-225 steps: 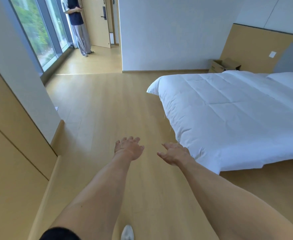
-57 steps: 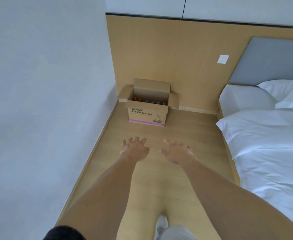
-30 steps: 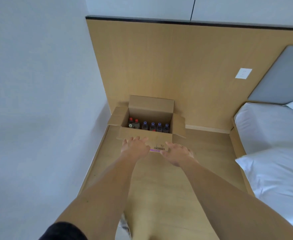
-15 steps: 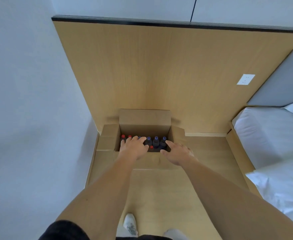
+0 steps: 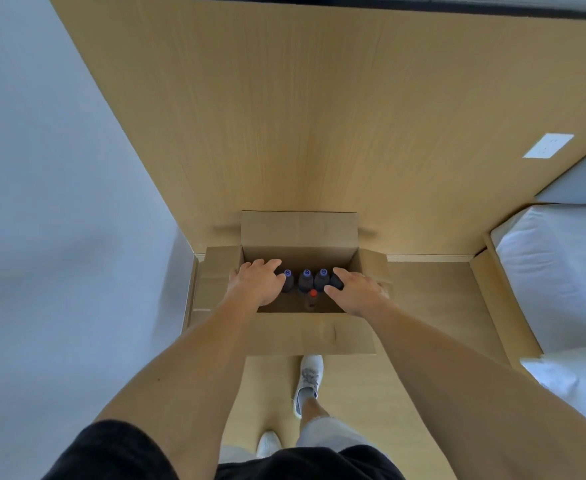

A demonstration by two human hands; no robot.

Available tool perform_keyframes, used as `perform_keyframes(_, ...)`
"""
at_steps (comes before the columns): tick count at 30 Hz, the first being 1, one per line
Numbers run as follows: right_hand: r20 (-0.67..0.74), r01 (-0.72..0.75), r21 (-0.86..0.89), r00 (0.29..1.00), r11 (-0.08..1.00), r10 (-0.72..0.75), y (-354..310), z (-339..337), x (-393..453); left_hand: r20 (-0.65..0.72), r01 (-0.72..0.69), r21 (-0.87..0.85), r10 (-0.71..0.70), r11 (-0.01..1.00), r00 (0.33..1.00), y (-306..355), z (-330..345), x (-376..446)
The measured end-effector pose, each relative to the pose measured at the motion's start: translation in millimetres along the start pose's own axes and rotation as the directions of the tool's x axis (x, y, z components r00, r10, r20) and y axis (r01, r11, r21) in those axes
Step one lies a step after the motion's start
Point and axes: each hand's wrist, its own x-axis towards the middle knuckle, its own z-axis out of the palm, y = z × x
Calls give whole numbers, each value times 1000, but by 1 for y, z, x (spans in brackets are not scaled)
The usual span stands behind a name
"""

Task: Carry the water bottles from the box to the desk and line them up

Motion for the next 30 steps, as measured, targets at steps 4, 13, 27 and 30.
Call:
perform_keyframes(4, 29, 20, 0, 999, 1000, -20, -5, -8, 58, 14, 31, -5, -31, 1000, 999, -2, -13, 45)
perform_keyframes(13, 152, 32, 33, 988, 999, -37, -2, -16, 155, 97, 100, -73, -93, 992, 991, 1, -4, 133)
perform_keyframes(27, 395, -122, 96, 915, 988, 75, 23, 102, 242, 309, 154, -16, -142, 988, 941, -34, 117, 232)
perform_keyframes(30, 398, -143, 95, 912, 985, 95, 28, 132, 268, 322, 147, 9, -142, 989, 936, -45, 148, 255)
